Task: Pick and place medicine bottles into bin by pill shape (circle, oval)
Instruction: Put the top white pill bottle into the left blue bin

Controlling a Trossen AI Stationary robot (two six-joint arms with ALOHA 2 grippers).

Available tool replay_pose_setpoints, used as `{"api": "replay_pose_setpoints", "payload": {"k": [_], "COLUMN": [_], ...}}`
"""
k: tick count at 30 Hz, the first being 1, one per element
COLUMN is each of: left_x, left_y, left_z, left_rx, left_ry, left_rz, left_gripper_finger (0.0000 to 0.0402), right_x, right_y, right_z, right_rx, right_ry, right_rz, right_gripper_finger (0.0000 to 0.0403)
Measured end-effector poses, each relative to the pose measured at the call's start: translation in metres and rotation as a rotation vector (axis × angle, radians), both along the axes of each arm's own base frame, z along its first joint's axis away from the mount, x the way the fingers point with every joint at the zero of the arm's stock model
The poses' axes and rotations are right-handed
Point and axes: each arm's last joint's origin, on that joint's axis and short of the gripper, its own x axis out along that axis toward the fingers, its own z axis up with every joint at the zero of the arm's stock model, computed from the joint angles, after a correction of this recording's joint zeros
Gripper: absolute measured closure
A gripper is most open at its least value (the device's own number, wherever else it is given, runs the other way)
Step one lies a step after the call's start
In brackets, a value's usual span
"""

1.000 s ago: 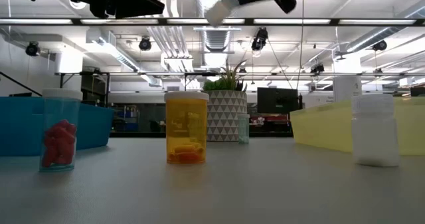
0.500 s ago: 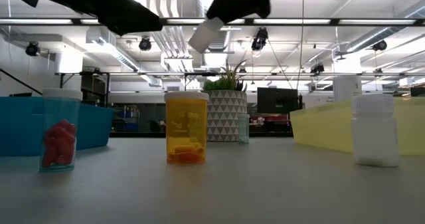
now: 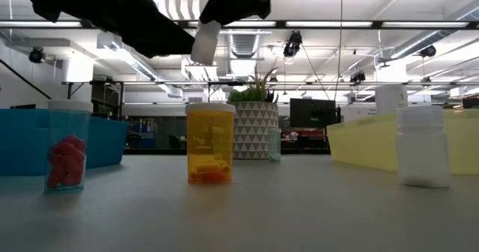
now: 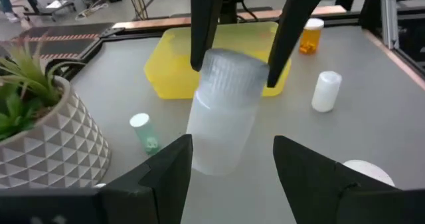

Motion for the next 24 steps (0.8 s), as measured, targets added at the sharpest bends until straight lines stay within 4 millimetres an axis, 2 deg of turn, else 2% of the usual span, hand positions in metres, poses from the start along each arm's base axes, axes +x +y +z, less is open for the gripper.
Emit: {"api": "replay_pose_setpoints", "payload": {"k": [9, 16, 24], "left_x": [0.0097, 0.0097, 0.0096], "left_y": [-0.0016, -0.0017, -0.0019], "left_z": [-0.0038, 0.0038, 0.0027], "left_rx": [-0.003, -0.015, 0.009], "left_ry": [-0.025, -0.089, -0.081], "left_rz": [0.005, 0.003, -0.008], "left_gripper_finger": [0.0205, 0.0205, 0.0214], "right_x": [-0.0002, 0.0031, 0.0048], "right_y": [0.0001, 0.0005, 0.0008], "right_z": [0.0043, 0.0072, 0.0094], "right_rx": [0.027, 0.087, 0.083], "right_ry": [-0.023, -0.088, -0.117], "right_rz": [-0.010, -0.052, -0.042], "right_gripper_finger": [0.0275, 0.0275, 0.0275]}}
